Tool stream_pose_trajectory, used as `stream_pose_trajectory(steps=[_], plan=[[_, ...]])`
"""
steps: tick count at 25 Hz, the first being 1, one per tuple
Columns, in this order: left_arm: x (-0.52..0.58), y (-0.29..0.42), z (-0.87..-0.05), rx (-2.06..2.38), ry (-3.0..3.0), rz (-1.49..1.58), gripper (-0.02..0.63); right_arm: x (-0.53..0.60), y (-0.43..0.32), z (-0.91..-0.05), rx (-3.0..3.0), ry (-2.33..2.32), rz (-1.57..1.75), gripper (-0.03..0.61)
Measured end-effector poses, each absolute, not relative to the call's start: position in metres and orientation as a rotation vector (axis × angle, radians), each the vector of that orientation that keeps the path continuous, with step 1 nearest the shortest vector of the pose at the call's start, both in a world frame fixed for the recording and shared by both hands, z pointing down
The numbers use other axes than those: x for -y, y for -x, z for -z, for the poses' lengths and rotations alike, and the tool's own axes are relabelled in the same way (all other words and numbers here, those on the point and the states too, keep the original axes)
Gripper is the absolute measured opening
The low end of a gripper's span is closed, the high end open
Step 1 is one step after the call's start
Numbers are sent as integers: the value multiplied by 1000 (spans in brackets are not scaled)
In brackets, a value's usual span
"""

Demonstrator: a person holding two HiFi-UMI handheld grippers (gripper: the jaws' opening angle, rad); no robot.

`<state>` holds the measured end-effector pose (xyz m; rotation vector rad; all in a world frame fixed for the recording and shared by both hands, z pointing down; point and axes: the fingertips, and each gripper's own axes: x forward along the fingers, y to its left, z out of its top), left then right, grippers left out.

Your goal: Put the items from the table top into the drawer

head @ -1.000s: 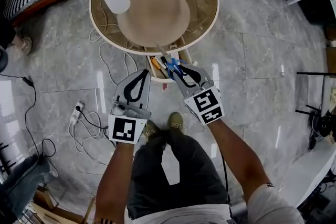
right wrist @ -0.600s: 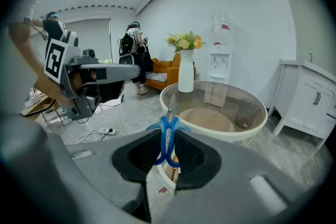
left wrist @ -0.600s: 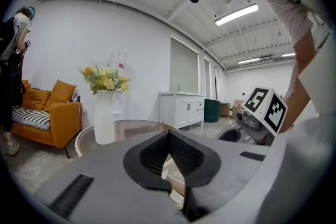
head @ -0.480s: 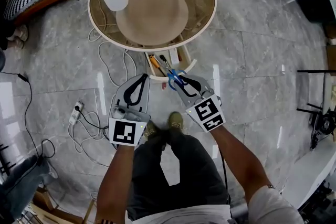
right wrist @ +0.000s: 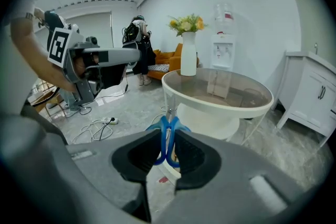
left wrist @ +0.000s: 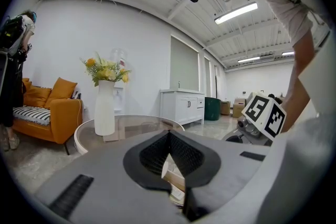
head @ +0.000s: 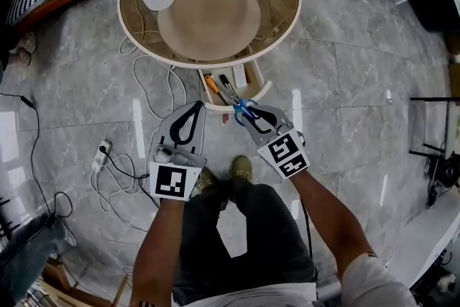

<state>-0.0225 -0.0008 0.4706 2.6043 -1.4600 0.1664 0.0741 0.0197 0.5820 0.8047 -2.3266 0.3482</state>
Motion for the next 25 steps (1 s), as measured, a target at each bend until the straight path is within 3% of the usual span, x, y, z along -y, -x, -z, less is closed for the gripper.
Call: stream_pose_trajectory(steps=[25], plan=[[62,43,-607,1484,-2626,-125,0,44,-69,-757,2225,-718,-337,83]])
